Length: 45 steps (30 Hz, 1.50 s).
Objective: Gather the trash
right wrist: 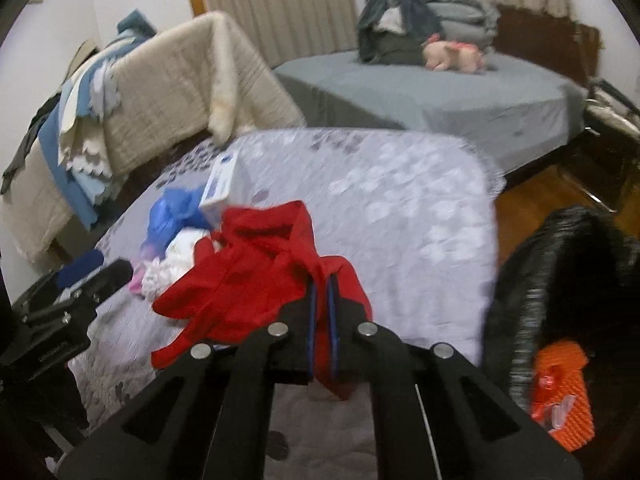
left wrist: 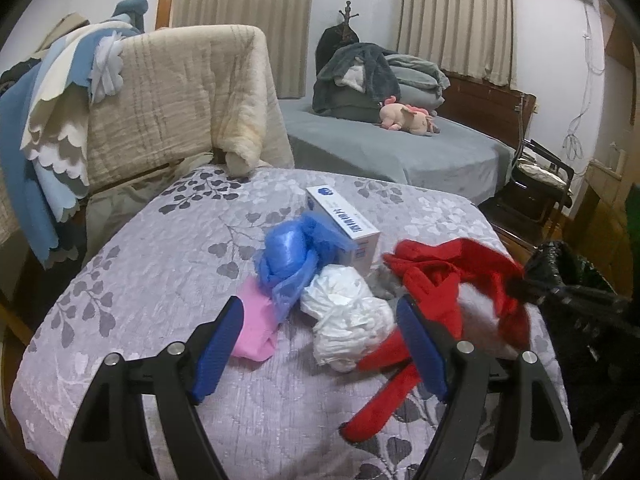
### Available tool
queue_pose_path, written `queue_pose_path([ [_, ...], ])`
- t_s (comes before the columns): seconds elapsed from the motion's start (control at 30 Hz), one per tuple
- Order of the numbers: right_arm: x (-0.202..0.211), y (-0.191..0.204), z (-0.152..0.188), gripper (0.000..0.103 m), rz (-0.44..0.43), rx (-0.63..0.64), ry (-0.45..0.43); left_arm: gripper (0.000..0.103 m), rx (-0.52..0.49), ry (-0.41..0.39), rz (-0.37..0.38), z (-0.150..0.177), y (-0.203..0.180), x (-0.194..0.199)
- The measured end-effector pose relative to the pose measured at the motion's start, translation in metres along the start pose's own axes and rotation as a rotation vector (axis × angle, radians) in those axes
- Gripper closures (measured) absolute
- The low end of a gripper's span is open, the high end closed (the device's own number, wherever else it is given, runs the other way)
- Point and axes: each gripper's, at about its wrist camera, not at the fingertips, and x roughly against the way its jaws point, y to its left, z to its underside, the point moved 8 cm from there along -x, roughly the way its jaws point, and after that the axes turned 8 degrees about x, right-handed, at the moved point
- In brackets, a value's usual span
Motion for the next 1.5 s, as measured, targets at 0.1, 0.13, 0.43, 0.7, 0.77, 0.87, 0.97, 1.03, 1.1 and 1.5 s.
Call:
queue_pose_path([
  [0.1,0.015,-0.016,-0.003,0.098,0.05,-0.024,-0.032,0.026,-0.005,0.0,0.006,0.001,-0.005,0.0],
  [0.13,0.019,-0.02,-0.004,0.098,0.058,-0.03,-0.039,0.026,-0.006,0.0,0.008,0.001,-0.007,0.001],
  [0.43,-0.008,-0.021,0.006,0.069,0.053,-0.032,0.025,0.026,-0.009,0.006,0.03,0.003,-0.019,-0.001],
  [0.7,-0.046,-0.022,0.007,0.038,0.095,-0.031,0.061,0.026,0.0,0.011,0.014,0.003,-0.012,-0.005],
  [0.77,-0.056,-0.025,0.009,0.038,0.098,-0.035,0.077,0.026,0.003,0.013,0.011,0.003,-0.01,-0.006],
  [0.87,-0.068,-0.027,0.014,0.037,0.098,-0.042,0.115,0.026,0.005,0.016,0.01,0.002,-0.006,-0.009],
  [0.97,-0.07,-0.026,0.014,0.044,0.109,-0.027,0.127,0.026,0.002,0.018,0.012,0.002,-0.006,-0.012],
  [1.03,-0.07,-0.028,0.014,0.067,0.128,-0.02,0.129,0.026,-0.003,0.023,0.021,0.003,-0.01,-0.013],
  [1.1,-0.067,-0.031,0.014,0.085,0.125,-0.034,0.124,0.027,-0.011,0.023,0.032,0.003,-0.015,-0.013],
  [1.5,-0.018,-0.043,0.008,0.093,0.077,-0.076,0.048,0.051,-0.101,0.065,0.137,0.02,-0.076,-0.024],
])
